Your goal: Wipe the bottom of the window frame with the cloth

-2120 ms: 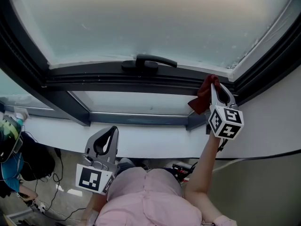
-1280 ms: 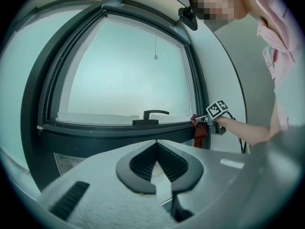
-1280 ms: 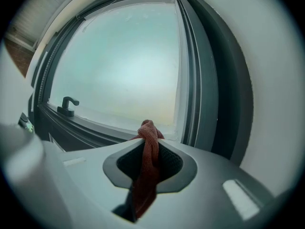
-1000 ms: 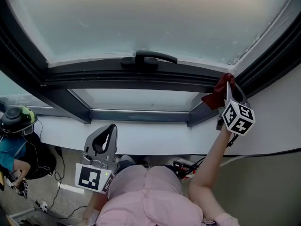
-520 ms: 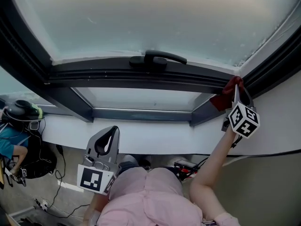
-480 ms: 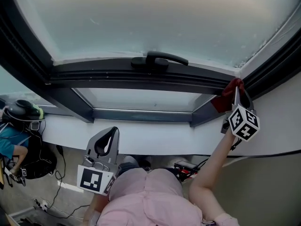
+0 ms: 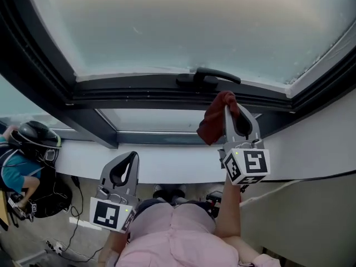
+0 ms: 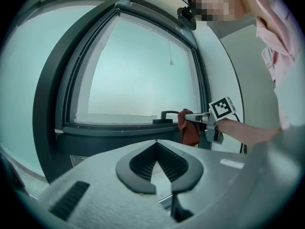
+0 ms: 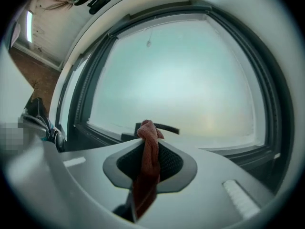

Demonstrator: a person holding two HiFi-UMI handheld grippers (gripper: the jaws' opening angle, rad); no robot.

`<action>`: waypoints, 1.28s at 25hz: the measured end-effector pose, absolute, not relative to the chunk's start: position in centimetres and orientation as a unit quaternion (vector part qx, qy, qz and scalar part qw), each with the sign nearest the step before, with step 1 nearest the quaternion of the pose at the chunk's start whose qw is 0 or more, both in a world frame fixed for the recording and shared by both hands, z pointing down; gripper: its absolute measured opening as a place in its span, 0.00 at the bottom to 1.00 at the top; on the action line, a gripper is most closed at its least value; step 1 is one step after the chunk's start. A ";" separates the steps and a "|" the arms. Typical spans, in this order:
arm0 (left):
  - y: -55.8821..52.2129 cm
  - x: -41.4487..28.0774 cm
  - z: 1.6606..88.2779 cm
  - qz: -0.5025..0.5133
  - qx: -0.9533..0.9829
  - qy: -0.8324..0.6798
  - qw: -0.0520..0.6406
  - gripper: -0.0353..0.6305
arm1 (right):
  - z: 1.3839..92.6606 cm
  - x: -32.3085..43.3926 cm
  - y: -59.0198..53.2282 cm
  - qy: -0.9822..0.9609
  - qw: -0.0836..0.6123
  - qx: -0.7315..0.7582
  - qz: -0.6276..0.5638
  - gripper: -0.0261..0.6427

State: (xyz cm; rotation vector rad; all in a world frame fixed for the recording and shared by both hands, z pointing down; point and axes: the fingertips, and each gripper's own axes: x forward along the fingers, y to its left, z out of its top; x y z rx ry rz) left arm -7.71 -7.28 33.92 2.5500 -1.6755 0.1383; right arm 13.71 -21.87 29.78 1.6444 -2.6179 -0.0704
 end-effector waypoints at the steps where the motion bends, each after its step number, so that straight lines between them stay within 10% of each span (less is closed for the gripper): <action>1: -7.2 -8.4 33.8 0.044 0.833 -0.550 0.042 0.05 | 30.2 12.3 -22.1 -0.851 0.038 0.523 -0.024 0.13; 32: -6.3 -10.4 37.9 0.091 0.859 -0.499 0.065 0.05 | 34.8 7.5 -24.4 -0.791 0.113 0.597 -0.073 0.12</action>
